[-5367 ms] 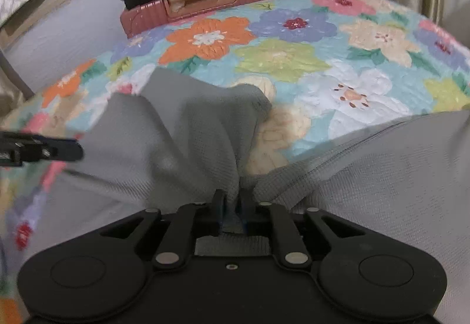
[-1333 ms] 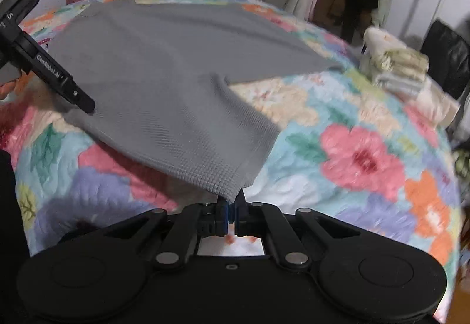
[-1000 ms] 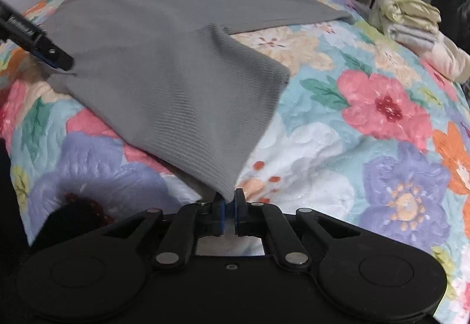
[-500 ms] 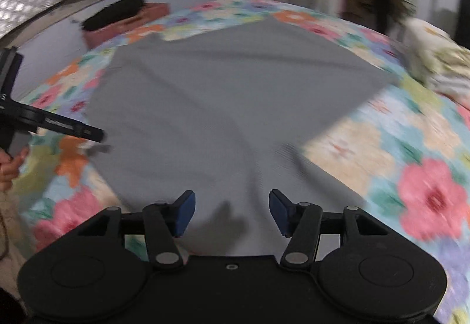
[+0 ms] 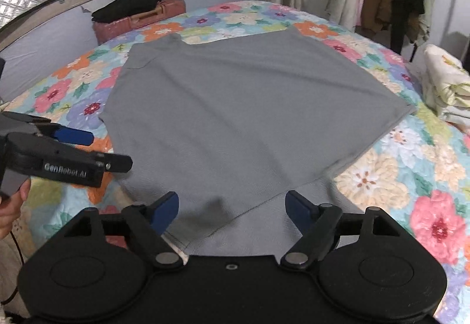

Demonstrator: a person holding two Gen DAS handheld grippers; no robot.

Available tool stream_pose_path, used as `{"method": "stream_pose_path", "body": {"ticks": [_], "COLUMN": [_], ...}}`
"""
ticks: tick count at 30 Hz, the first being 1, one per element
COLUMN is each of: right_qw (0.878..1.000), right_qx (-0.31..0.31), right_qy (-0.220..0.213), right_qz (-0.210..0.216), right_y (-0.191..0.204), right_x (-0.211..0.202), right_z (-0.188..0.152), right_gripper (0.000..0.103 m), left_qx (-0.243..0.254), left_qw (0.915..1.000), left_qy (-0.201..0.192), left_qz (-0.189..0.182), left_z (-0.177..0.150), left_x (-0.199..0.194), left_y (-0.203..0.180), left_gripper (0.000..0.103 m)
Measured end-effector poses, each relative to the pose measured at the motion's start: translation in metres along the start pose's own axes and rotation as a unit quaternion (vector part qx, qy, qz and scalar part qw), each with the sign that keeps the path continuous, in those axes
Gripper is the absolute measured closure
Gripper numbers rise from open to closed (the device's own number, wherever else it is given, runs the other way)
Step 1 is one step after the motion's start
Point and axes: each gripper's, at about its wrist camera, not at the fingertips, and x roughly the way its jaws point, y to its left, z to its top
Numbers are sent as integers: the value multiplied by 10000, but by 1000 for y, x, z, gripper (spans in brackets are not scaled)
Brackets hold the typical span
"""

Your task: Fold clothes

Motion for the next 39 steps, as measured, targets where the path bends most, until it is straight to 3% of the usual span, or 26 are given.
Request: {"method": "stream_pose_path", "body": {"ticks": [5,11,17,26,39], "right_qw": [9999,9994,9988,9981,9975], "right_qx": [81,195,425,507,-58], "right_qy": [37,85,202,111,-69], "right_qz": [-112,-272,-128,-341,-698], "right_y": [-2,-4,-11,-17,0], "right_x": [-5,0,2,-2,5], "right_z": [5,6,9,14,14], "right_gripper": [19,18,18,15,15], "left_qx": [291,372,501,548,431], "left_qw": [9995,9991,9986,9985,9986], "left_qy": [-158,-202,-124,29,291], "left_qz": [0,-25,69,65,85], "left_z": [-2,-4,-5,-7,-7], "left_x": [-14,-21,-18,-9,7], "left_y": [-17,-23,-26,-27,-26], "left_gripper": [13,12,4,1,0]}}
